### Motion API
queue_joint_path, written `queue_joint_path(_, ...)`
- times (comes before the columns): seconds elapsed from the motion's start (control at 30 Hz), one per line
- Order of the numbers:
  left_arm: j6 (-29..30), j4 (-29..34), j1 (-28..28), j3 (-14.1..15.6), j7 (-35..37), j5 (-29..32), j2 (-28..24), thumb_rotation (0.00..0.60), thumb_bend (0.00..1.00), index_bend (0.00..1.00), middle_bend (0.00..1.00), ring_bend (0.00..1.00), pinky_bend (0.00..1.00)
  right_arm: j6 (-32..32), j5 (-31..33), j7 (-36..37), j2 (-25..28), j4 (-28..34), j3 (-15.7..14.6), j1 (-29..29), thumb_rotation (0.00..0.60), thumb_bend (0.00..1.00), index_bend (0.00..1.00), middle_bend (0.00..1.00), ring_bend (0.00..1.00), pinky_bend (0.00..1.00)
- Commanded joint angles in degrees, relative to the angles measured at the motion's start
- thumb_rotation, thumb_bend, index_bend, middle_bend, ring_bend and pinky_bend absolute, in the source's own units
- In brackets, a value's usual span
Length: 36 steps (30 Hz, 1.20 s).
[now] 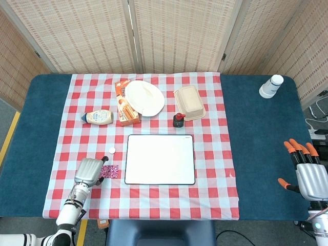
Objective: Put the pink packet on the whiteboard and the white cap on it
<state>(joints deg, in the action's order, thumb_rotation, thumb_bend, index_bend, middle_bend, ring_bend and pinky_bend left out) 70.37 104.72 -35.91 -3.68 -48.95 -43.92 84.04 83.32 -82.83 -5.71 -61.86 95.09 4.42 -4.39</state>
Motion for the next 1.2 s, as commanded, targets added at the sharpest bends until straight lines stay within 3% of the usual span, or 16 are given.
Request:
queue_joint_path(0.03,-0.4,0.3,-0.5,-0.4,-0.2,1.3,0.1,0.600,0.27,0.28,0.89,0.92,0.93,0.0,0.0,0.0,0.0,0.0,0.0,0.0,0.600,0.00,0.07,0.00,0.00,0.02)
queue_joint_path(0.23,-2.3,2.2,-1.8,-1.8,0.0,8.3,-0.3,0.600,0.27,0.28,0.90,0.93,0.94,-0.4,0.2,0.2,0.0,-0.1,0.0,-0.2,0.600,0.00,0.07,0.00,0.00,0.02)
queue_joint_path(0.4,-1.0,0.4,-2.6,-1.4,-0.9,9.5,0.9,0.600,0.27,0.29,0.90,0.93,0.94,-0.1,0.2,0.7,0.2,-0.2,0.1,0.0,0.600,0.00,0.07,0.00,0.00,0.02)
queue_joint_path(1.2,-1.0,-2.0,-3.2,0.1,2.1,8.3,2.9,0.600,0.27,0.30,0.91,0.94,0.95,-0.7,0.5,0.6,-0.1,-0.5,0.2,-0.4,0.600,0.00,0.07,0.00,0.00,0.02)
